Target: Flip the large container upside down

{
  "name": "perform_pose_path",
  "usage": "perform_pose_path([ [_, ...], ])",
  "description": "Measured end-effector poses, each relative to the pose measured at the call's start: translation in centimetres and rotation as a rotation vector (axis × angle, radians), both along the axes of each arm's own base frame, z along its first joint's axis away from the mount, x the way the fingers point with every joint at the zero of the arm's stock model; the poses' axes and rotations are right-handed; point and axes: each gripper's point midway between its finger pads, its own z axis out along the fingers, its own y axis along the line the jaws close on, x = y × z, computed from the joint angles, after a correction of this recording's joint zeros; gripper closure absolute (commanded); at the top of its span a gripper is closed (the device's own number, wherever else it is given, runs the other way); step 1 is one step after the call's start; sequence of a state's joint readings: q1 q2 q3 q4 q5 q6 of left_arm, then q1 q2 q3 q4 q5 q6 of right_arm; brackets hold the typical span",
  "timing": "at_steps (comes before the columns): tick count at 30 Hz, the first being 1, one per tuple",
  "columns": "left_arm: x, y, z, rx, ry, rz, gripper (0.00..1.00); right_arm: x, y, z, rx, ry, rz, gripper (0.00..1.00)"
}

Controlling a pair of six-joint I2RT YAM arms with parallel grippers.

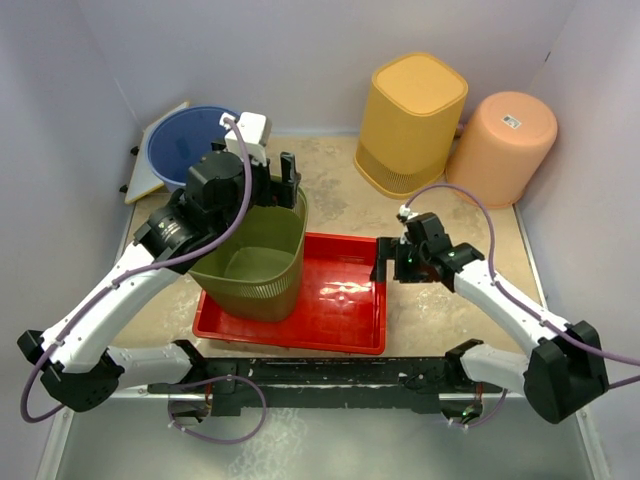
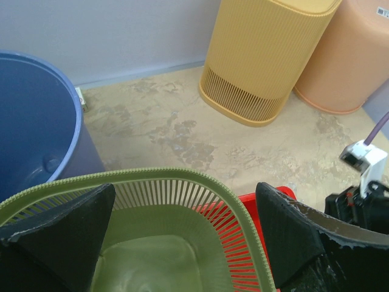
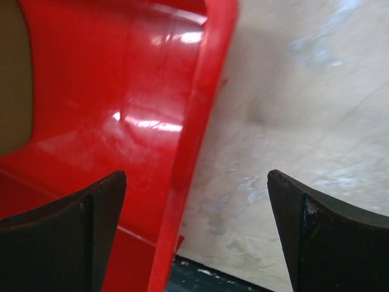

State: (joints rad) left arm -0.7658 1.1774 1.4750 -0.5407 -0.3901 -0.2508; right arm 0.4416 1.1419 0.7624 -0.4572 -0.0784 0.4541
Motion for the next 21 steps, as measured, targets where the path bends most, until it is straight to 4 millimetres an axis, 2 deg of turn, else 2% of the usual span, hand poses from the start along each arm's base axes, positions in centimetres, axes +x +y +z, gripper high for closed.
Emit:
perform_pose_path([
  [4, 0.3, -0.4, 0.1, 0.000, 0.002, -0.005, 0.05, -2.0, 3.1, -1.2, 0.078, 0.070, 0.069, 0.00],
  [11, 0.3, -1.1, 2.4, -0.057, -0.027, -0.024, 0.06, -2.6, 10.5, -2.0, 0.207, 0.122, 0.205, 0.00],
  [15, 0.2, -1.5, 3.9, -0.095, -0.051, -0.044, 0.06, -2.9, 16.5, -1.6, 0.267, 0.152, 0.338, 0.00],
  [17, 0.2, -1.8, 4.4, -0.111, -0.062, -0.056, 0.06, -2.9, 20.4, -1.1, 0.312, 0.157, 0.420, 0.00],
  [21, 0.4, -2.3, 4.5, -0.124, -0.062, -0.066, 0.06, -3.2, 27.1, -0.5, 0.378, 0.161, 0.555, 0.00],
])
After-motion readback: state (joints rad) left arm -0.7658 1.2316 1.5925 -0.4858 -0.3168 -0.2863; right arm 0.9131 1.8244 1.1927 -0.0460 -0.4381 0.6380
